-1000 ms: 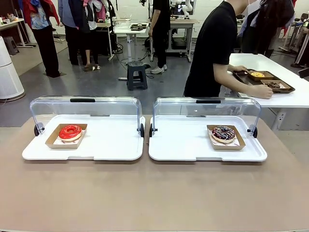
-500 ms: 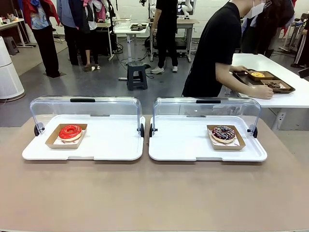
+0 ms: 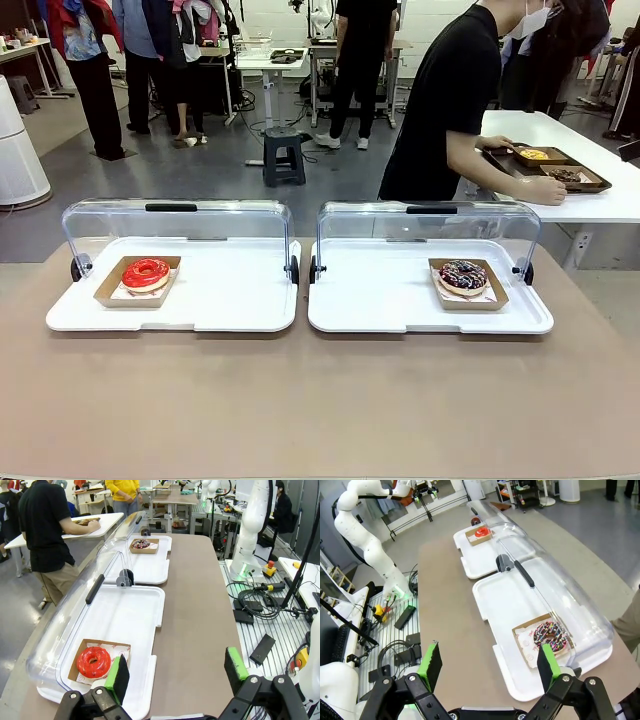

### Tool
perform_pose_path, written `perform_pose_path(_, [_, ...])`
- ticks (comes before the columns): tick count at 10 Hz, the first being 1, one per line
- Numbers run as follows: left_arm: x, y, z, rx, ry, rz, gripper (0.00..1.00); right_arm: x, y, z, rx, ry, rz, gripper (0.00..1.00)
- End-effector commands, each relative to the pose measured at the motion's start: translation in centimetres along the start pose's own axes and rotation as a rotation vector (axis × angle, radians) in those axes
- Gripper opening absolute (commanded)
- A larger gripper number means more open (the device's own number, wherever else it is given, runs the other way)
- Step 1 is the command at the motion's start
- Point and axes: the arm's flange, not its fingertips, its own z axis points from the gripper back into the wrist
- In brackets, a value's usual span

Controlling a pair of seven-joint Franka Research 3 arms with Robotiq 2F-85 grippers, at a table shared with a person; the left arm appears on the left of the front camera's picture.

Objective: Provide the desired donut to the person.
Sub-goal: Place the picked Paper togo box onto the Handle tray extended by the person.

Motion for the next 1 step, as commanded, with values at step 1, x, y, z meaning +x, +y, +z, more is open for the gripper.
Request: perform_pose_path(1, [0.03, -0.14, 0.01, 0.009, -0.009, -0.015, 1.00, -0.16, -0.24, -0.37, -0.012, -0.027, 0.011, 1.00])
